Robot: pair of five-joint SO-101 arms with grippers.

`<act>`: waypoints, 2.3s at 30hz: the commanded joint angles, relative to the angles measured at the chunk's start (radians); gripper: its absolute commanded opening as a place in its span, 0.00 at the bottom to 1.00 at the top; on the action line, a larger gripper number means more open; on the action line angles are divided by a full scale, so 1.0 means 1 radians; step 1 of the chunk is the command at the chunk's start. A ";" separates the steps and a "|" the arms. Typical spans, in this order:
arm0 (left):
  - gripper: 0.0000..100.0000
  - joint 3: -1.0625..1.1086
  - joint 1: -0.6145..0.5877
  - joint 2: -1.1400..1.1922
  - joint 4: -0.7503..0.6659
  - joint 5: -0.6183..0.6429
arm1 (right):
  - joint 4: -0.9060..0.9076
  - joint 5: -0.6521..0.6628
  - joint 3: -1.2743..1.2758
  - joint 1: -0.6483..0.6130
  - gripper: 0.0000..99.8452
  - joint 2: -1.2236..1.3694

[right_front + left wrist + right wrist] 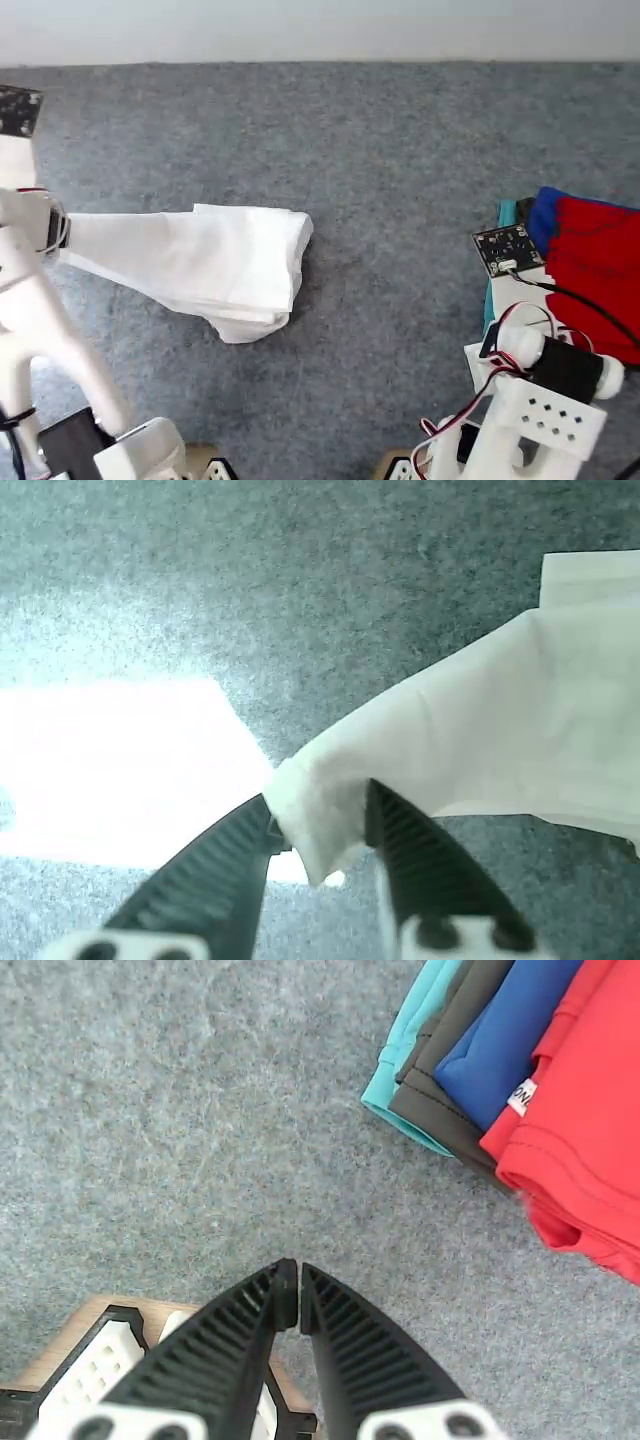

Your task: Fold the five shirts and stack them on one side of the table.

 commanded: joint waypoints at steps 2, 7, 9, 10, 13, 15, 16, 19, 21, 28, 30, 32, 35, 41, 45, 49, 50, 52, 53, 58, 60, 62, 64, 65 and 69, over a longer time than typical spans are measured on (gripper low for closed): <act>0.20 -0.071 0.040 -0.034 0.101 -0.014 | -0.004 -0.009 -0.038 -0.012 0.01 -0.002; 0.20 -0.142 0.203 -0.097 0.150 -0.006 | 0.005 -0.009 -0.038 -0.012 0.01 -0.005; 0.20 -0.142 0.273 -0.120 0.150 0.015 | 0.005 -0.009 -0.038 -0.012 0.01 -0.010; 0.20 -0.139 0.316 -0.126 0.152 0.048 | 0.005 -0.009 -0.038 -0.010 0.01 -0.010; 0.20 -0.070 0.476 -0.129 0.152 0.115 | 0.005 -0.009 -0.038 -0.010 0.01 -0.010; 0.20 0.010 0.591 -0.126 0.149 0.144 | 0.005 -0.009 -0.038 -0.012 0.01 -0.010; 0.20 0.050 0.654 -0.120 0.149 0.161 | 0.005 -0.009 -0.038 -0.012 0.01 -0.008; 0.20 0.127 0.804 -0.057 0.149 0.238 | 0.005 -0.009 -0.038 -0.010 0.01 -0.008; 0.20 0.133 0.845 0.011 0.149 0.275 | 0.005 -0.009 -0.038 -0.008 0.01 -0.008; 0.24 0.108 0.865 0.226 0.100 0.331 | 0.005 -0.009 -0.035 -0.008 0.01 -0.008; 0.24 0.070 0.865 0.269 0.100 0.333 | 0.005 -0.009 -0.035 -0.008 0.01 -0.008; 0.24 0.031 0.865 0.305 0.100 0.339 | 0.005 -0.009 -0.035 -0.008 0.01 -0.008; 0.24 -0.007 0.865 0.353 0.100 0.358 | 0.005 -0.009 -0.035 -0.008 0.01 -0.008; 0.22 -0.007 0.848 0.454 0.104 0.361 | 0.005 -0.009 -0.035 -0.008 0.01 -0.008; 0.20 -0.010 0.842 0.462 0.095 0.354 | 0.005 -0.009 -0.035 -0.008 0.01 -0.008; 0.20 -0.008 0.841 0.470 0.098 0.356 | 0.005 -0.009 -0.035 -0.008 0.01 -0.010; 0.19 -0.008 0.841 0.470 0.098 0.356 | 0.005 -0.009 -0.035 -0.008 0.01 -0.010; 0.18 -0.008 0.841 0.466 0.094 0.356 | 0.005 -0.009 -0.035 -0.008 0.01 -0.010; 0.16 -0.008 0.841 0.465 0.094 0.356 | 0.005 -0.009 -0.035 -0.008 0.01 -0.010; 0.11 -0.008 0.842 0.470 0.094 0.354 | 0.005 -0.009 -0.035 -0.008 0.01 -0.010; 0.09 -0.008 0.842 0.470 0.094 0.353 | 0.005 -0.009 -0.035 -0.008 0.01 -0.010; 0.07 -0.008 0.847 0.470 0.095 0.353 | 0.005 -0.009 -0.035 -0.008 0.01 -0.010; 0.07 -0.005 0.850 0.471 0.097 0.353 | 0.005 -0.009 -0.035 -0.008 0.01 -0.010; 0.07 -0.005 0.850 0.471 0.097 0.353 | 0.005 -0.009 -0.035 -0.008 0.01 -0.010; 0.08 -0.005 0.850 0.471 0.098 0.353 | 0.005 -0.009 -0.035 -0.008 0.01 -0.010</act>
